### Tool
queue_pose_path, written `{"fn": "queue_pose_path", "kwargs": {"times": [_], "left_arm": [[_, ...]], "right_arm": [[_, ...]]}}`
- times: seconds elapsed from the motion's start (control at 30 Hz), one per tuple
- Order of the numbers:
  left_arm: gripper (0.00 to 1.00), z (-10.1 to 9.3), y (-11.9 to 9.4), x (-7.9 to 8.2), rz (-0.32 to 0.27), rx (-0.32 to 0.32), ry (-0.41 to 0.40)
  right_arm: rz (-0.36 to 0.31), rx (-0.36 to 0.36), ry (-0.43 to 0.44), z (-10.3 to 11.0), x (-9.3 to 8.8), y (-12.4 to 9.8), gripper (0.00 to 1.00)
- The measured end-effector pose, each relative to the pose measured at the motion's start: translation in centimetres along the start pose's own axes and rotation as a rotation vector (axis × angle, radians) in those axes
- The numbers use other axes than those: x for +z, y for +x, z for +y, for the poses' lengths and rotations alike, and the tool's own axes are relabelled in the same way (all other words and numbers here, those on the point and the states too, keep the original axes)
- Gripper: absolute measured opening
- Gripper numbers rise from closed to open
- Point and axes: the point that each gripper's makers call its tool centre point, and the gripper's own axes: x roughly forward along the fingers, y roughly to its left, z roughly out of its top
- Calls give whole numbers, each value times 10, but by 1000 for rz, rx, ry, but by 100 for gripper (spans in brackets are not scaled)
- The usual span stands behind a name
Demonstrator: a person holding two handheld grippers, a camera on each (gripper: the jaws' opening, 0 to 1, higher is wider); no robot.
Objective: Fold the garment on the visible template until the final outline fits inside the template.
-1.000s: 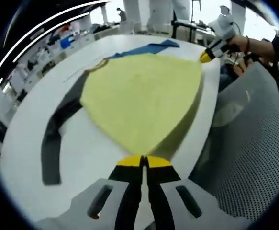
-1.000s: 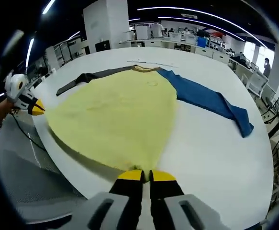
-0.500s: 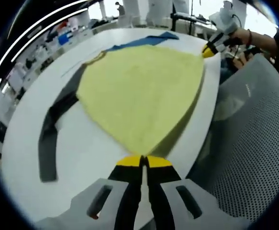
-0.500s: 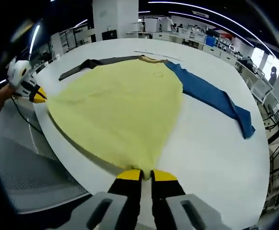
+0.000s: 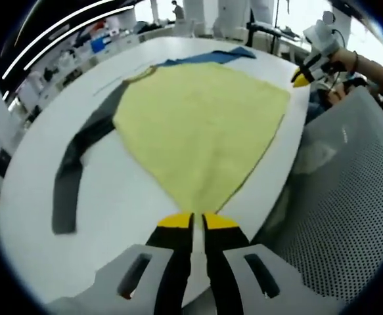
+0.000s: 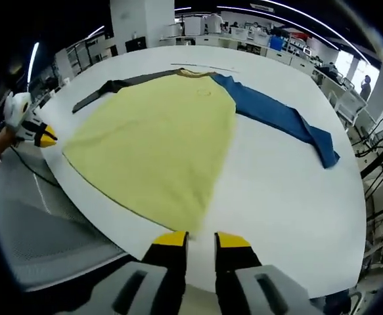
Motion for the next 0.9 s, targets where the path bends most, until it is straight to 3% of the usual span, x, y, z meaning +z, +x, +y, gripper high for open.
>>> {"fn": "queue_pose_path", "kwargs": {"times": [0.1,0.13,0.27,0.53,0.7,0.9], "left_arm": [[14,1,-4,8,-57,4,-65],[17,2,-5,14,-92,4,-104],[34,5,-10,24,-162,1,-204],[55,8,-15,34,-224,-4,-235],[68,6,-19,45,-275,-9,-229],[84,8,-20,53,-302,13,-216]], "right_arm": [[-28,-11,24,-3,6,1,16],[-57,-23,68,-5,10,3,18],[-142,-3,135,-4,26,2,35],[-223,11,126,-7,50,-5,58],[-245,-10,94,-22,60,-9,60],[-290,-54,78,-59,77,-16,60]]}}
